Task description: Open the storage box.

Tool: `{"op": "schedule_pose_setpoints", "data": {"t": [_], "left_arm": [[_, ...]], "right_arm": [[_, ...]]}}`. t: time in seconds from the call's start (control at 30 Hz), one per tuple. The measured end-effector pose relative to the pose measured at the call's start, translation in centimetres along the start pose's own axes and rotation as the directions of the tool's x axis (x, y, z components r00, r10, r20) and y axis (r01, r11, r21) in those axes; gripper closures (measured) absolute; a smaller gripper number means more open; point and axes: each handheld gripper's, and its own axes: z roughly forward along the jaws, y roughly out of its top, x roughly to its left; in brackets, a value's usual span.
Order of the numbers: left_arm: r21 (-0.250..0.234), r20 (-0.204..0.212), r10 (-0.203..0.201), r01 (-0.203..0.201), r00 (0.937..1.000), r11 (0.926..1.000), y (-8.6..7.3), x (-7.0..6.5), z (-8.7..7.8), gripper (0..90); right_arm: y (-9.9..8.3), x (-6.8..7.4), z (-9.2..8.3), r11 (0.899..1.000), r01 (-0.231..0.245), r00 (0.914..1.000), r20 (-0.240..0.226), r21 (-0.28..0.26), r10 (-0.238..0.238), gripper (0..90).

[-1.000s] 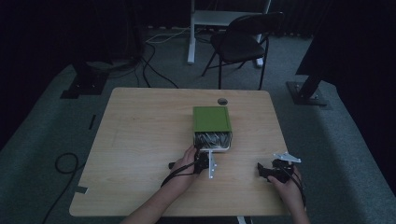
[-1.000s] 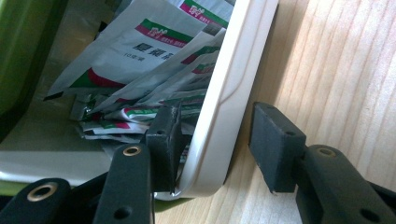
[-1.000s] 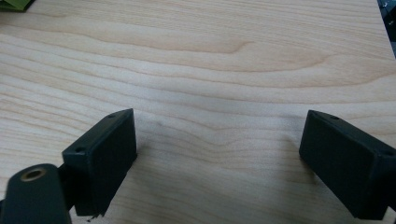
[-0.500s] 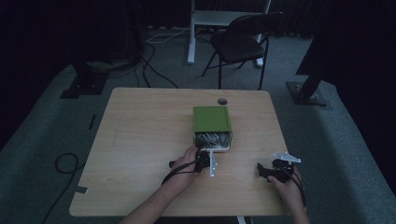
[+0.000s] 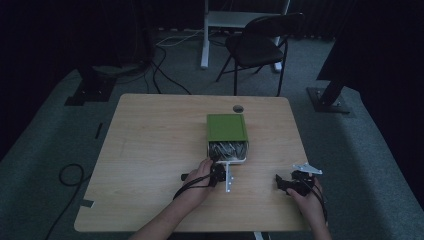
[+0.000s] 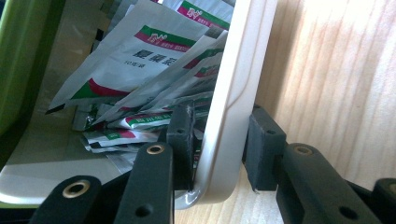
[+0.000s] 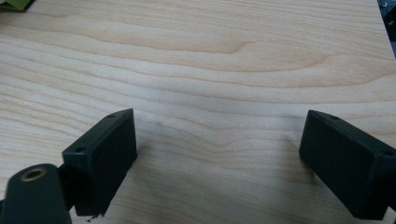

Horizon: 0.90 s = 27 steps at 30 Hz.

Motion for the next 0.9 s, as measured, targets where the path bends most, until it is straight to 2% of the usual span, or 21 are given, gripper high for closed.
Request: {"op": "schedule_pose_setpoints", "data": {"t": [0.9], "left_arm": [[-0.014, 0.016, 0.011, -0.010, 0.9998, 0.9998, 0.3, -1.4, -2.2, 68.7]], "right_arm": [[0.0, 0.0, 0.0, 1.000, 0.000, 1.0000, 0.000, 0.000, 0.000, 10.7]]}}
